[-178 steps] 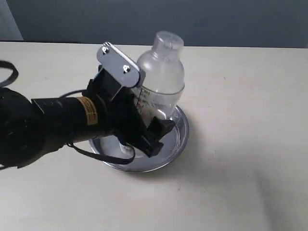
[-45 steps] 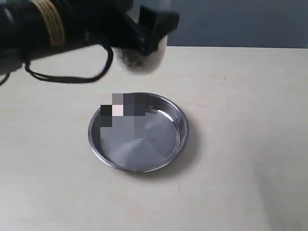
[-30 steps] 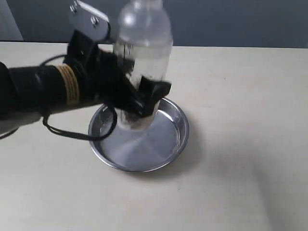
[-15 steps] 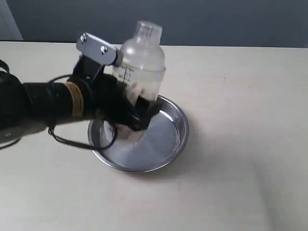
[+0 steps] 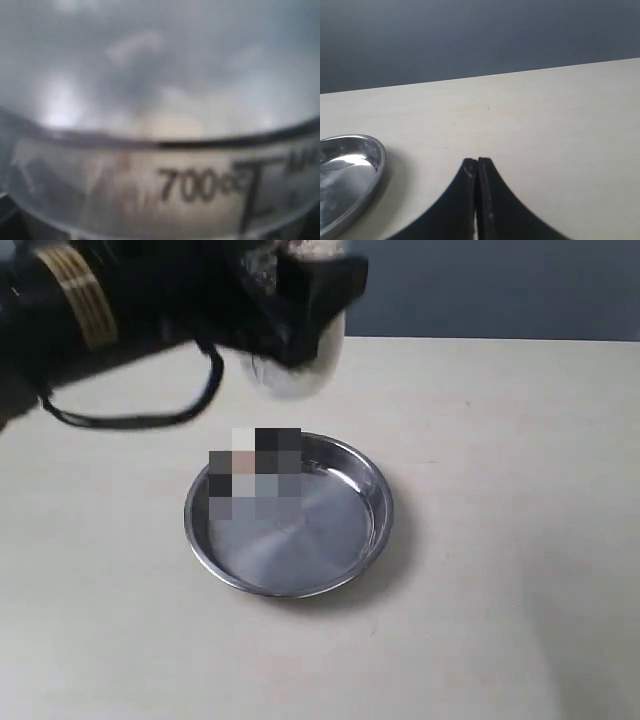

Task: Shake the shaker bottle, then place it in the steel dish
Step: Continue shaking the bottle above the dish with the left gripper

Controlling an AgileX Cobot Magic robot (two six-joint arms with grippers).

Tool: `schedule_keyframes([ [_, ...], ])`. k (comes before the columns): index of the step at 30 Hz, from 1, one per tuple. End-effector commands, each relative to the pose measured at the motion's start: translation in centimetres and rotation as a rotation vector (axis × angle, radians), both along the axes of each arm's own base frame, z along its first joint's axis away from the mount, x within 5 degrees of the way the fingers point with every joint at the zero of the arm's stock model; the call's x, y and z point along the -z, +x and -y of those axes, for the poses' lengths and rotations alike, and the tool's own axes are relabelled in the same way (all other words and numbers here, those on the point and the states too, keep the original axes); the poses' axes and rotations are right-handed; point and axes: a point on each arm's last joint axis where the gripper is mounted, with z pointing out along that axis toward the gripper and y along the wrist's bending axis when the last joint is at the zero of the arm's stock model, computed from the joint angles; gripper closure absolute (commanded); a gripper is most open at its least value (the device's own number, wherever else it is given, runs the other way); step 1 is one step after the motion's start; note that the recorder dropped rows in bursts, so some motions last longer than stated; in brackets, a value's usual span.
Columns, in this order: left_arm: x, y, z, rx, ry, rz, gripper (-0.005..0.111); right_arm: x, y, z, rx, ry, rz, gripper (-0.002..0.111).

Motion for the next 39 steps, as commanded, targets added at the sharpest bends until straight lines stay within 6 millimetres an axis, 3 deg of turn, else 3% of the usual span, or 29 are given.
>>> schedule_keyframes([
  [1, 8.9, 0.2, -0.2, -0.041, 0.07, -0.279, 0.106, -0.1, 0.1, 0.0, -0.002, -0.003, 0.011, 0.109],
  [2, 6.7, 0.2, 0.1, -0.014, 0.001, -0.188, 0.106, -0.1, 0.1, 0.0, -0.002, -0.003, 0.011, 0.109],
  [3, 3.2, 0.1, 0.2, 0.007, -0.084, -0.066, 0.106, -0.1, 0.1, 0.0, -0.002, -0.003, 0.011, 0.109],
  [5, -0.7, -0.3, 0.0, 0.021, -0.14, 0.064, 0.106, -0.1, 0.1, 0.0, -0.002, -0.003, 0.011, 0.109],
  [6, -1.3, -0.4, -0.1, 0.023, -0.143, 0.087, 0.106, -0.1, 0.1, 0.0, -0.002, -0.003, 0.011, 0.109],
  [8, -0.7, -0.2, -0.1, 0.006, -0.111, 0.048, 0.106, -0.1, 0.1, 0.0, -0.002, -0.003, 0.011, 0.109],
  [11, 3.0, 0.7, -0.9, -0.065, 0.043, -0.086, 0.106, -0.1, 0.1, 0.0, -0.002, -0.003, 0.011, 0.109],
  [14, 5.9, 1.6, -2.7, -0.219, -0.124, -0.222, 0.106, 0.0, 0.0, 0.0, -0.002, -0.003, 0.008, 0.109],
  [16, 6.9, 0.8, -1.4, -0.142, -0.13, -0.22, 0.106, 0.0, 0.0, 0.0, -0.002, -0.003, 0.008, 0.109],
  [19, 7.7, -1.6, 1.4, 0.116, 0.129, -0.148, 0.106, 0.0, 0.0, 0.0, -0.002, -0.003, 0.008, 0.109],
  [22, 8.2, -0.1, -0.8, -0.069, 0.12, -0.222, 0.106, 0.0, 0.0, 0.0, -0.002, -0.003, 0.008, 0.109],
  [25, 8.0, 2.3, -4.9, -0.426, -0.202, -0.323, 0.106, 0.0, 0.0, 0.0, -0.002, -0.003, 0.008, 0.109],
  [26, 7.7, 2.2, -4.8, -0.429, -0.246, -0.332, 0.106, 0.0, 0.0, 0.0, -0.002, -0.003, 0.008, 0.109],
  [29, 6.6, -0.3, -0.8, -0.028, 0.118, -0.153, 0.106, 0.0, 0.0, 0.0, -0.002, -0.003, 0.008, 0.109],
  [31, 6.7, -1.2, 0.0, 0.064, 0.234, -0.105, 0.106, 0.0, 0.0, 0.0, -0.002, -0.003, 0.008, 0.109],
  [34, 7.2, 1.4, -3.0, -0.192, 0.059, -0.222, 0.106, -0.1, 0.1, 0.0, -0.002, -0.003, 0.01, 0.109],
  [35, 7.3, 2.3, -4.4, -0.335, -0.132, -0.298, 0.106, -0.1, 0.1, 0.0, -0.002, -0.003, 0.01, 0.109],
  [36, 7.2, 2.5, -4.5, -0.386, -0.25, -0.349, 0.106, -0.1, 0.1, 0.0, -0.002, -0.003, 0.01, 0.109],
  [37, 6.8, 2.0, -3.5, -0.304, -0.209, -0.322, 0.106, -0.1, 0.1, 0.0, -0.002, -0.003, 0.01, 0.109],
  [39, 6.1, -0.7, -0.1, 0.048, 0.132, -0.121, 0.106, -0.1, 0.1, 0.0, -0.002, -0.003, 0.01, 0.109],
])
